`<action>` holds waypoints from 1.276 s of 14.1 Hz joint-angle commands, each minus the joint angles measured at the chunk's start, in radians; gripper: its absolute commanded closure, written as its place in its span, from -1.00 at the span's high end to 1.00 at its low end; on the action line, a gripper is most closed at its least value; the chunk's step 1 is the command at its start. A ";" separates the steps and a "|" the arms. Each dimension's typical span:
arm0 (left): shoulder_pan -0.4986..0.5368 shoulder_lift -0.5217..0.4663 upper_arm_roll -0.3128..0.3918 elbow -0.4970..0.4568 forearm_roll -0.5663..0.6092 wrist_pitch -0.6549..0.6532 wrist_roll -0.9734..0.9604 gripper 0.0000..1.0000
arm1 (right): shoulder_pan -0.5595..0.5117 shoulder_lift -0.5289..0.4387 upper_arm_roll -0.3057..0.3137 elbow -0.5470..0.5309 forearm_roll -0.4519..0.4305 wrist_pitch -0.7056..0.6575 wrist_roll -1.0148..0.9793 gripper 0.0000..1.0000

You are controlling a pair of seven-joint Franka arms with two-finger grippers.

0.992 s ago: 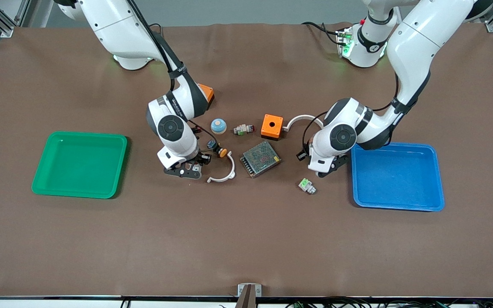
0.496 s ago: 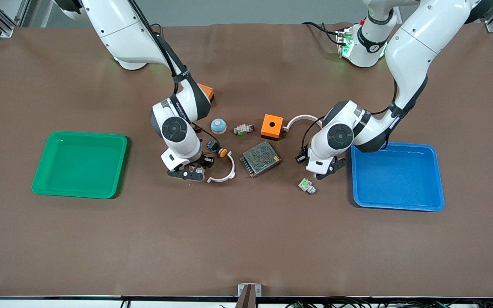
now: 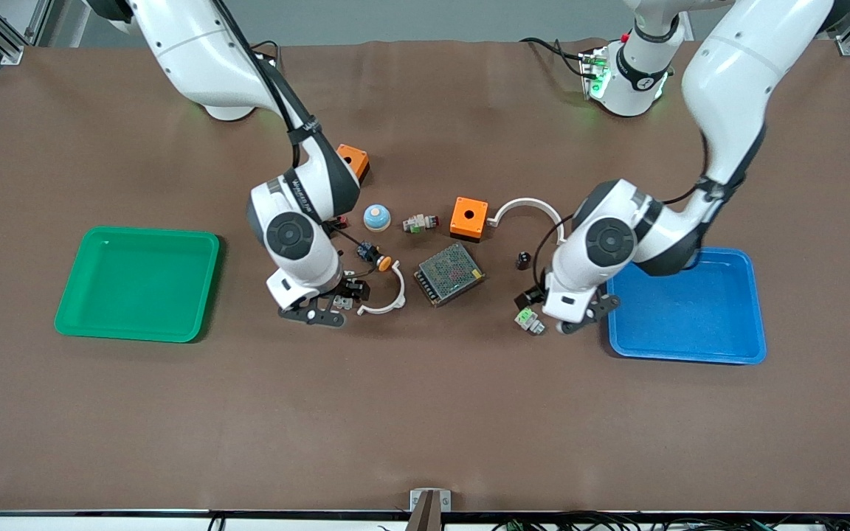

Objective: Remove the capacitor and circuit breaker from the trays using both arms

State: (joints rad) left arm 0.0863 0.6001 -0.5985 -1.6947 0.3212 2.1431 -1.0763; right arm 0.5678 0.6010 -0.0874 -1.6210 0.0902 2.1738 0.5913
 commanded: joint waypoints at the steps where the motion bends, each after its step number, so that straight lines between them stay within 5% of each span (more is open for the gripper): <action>1: 0.004 -0.032 -0.009 0.211 0.015 -0.230 0.058 1.00 | -0.101 -0.026 0.011 0.131 0.002 -0.194 -0.140 1.00; 9: 0.185 -0.301 -0.009 0.257 -0.002 -0.452 0.451 1.00 | -0.428 -0.240 -0.005 0.133 -0.055 -0.515 -0.514 1.00; 14: 0.325 -0.413 -0.003 0.268 -0.077 -0.529 0.709 1.00 | -0.551 -0.282 -0.005 0.176 -0.092 -0.606 -0.650 1.00; 16: 0.302 -0.474 0.070 0.267 -0.109 -0.534 0.814 1.00 | -0.569 -0.274 -0.006 0.246 -0.090 -0.634 -0.645 1.00; 18: 0.174 -0.503 0.239 0.270 -0.148 -0.583 0.867 1.00 | -0.580 -0.274 -0.006 0.274 -0.095 -0.634 -0.648 1.00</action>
State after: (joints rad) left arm 0.3622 0.1489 -0.4950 -1.4141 0.2141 1.6009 -0.2679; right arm 0.0074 0.3316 -0.1112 -1.3802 0.0170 1.5584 -0.0540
